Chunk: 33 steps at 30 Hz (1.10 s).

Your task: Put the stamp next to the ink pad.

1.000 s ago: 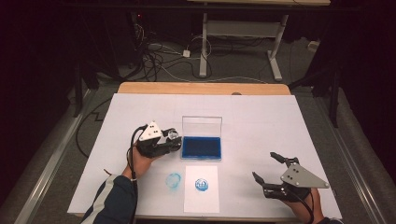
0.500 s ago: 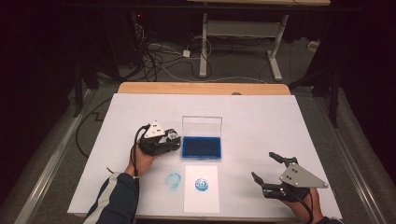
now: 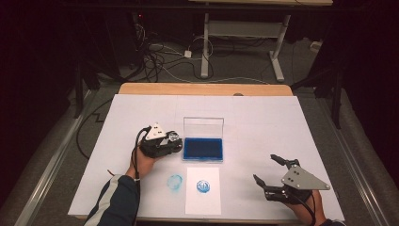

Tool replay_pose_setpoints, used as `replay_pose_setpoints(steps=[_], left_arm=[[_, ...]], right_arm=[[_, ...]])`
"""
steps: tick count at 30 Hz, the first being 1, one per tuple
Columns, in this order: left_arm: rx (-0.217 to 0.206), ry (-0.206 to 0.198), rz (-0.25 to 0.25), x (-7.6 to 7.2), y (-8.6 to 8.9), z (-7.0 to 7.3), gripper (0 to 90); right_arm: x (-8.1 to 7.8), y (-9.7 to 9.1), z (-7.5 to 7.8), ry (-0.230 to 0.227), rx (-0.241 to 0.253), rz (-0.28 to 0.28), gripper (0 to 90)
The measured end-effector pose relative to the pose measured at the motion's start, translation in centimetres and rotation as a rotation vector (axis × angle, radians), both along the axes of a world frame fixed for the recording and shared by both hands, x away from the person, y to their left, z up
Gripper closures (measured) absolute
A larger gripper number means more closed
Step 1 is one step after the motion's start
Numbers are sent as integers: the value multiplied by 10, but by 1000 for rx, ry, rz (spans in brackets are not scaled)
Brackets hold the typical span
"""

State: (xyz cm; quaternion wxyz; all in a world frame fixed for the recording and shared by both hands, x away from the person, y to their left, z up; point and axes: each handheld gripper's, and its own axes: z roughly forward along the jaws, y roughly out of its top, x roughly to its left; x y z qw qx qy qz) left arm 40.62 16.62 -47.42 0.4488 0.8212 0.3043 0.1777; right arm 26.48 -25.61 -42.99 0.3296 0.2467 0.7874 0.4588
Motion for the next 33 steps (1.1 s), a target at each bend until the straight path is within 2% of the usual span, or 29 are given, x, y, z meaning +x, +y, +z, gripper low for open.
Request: replay_pose_setpoints(steps=[6,8,16,18,22,33], left_arm=[[1,0,4,-1,0,1,531],[5,-4,9,-1,0,1,502],[17,-21,22,-2,-2,5,497],[25,-19,29,-3,-2,5,459],[26,-29,56,-4,-1,8,439],[32,-66,64,-9,1,16,338]], right_arm=[[1,2,-1,7,-2,6,183],[1,2,-1,7,-1,7,183],[0,2,-1,11,-3,19,183],[0,2,-1,13,-3,22,183],[0,3,-1,18,-2,27,183],[-1,6,-2,20,-13,40,183]])
